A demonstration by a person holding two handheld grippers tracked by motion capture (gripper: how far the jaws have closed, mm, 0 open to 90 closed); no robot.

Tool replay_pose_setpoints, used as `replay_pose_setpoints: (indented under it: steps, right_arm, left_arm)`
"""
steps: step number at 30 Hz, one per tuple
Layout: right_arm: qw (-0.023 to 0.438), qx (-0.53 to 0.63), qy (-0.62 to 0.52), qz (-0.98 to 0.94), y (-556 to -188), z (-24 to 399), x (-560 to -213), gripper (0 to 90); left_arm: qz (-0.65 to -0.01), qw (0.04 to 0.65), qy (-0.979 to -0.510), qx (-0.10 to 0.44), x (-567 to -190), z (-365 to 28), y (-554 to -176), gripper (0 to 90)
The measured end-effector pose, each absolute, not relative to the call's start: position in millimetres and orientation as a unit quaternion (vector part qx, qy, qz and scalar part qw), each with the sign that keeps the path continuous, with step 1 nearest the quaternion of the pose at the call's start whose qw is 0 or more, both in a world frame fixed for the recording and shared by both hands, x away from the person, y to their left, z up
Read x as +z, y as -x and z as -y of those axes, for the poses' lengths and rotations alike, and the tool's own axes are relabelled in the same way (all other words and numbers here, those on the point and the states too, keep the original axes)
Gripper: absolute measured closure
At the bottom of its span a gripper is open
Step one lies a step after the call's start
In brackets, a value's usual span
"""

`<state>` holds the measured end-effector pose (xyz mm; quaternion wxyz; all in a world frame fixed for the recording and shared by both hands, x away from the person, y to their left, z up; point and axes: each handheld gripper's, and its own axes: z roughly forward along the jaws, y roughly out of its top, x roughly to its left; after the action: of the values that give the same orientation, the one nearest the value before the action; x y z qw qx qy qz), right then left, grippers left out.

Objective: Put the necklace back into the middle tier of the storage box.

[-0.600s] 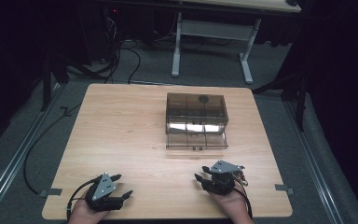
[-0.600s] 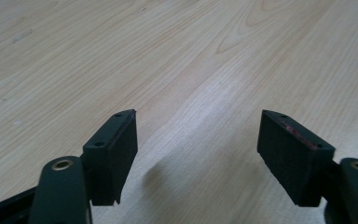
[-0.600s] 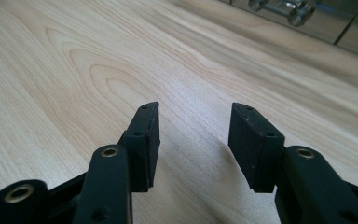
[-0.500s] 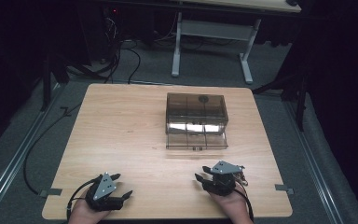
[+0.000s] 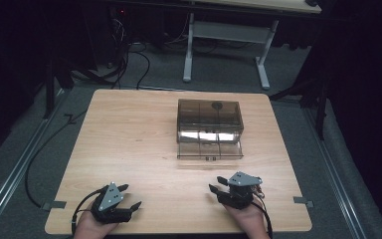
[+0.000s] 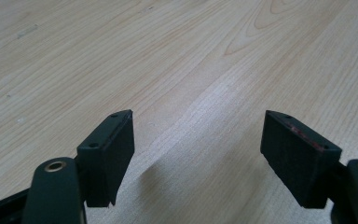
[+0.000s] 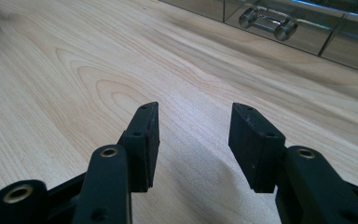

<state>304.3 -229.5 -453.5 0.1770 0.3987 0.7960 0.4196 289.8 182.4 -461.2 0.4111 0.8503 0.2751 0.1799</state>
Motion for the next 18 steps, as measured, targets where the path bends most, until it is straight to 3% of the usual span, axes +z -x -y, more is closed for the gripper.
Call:
replay_pose_setpoints:
  steps: [18]
  right_arm:
    - [0.191, 0.423, -0.395, -0.792, -302.6, 228.9, -453.1, 53.2]
  left_arm:
    - [-0.279, 0.412, -0.85, 0.174, -461.4, -182.6, -288.7, 25.2]
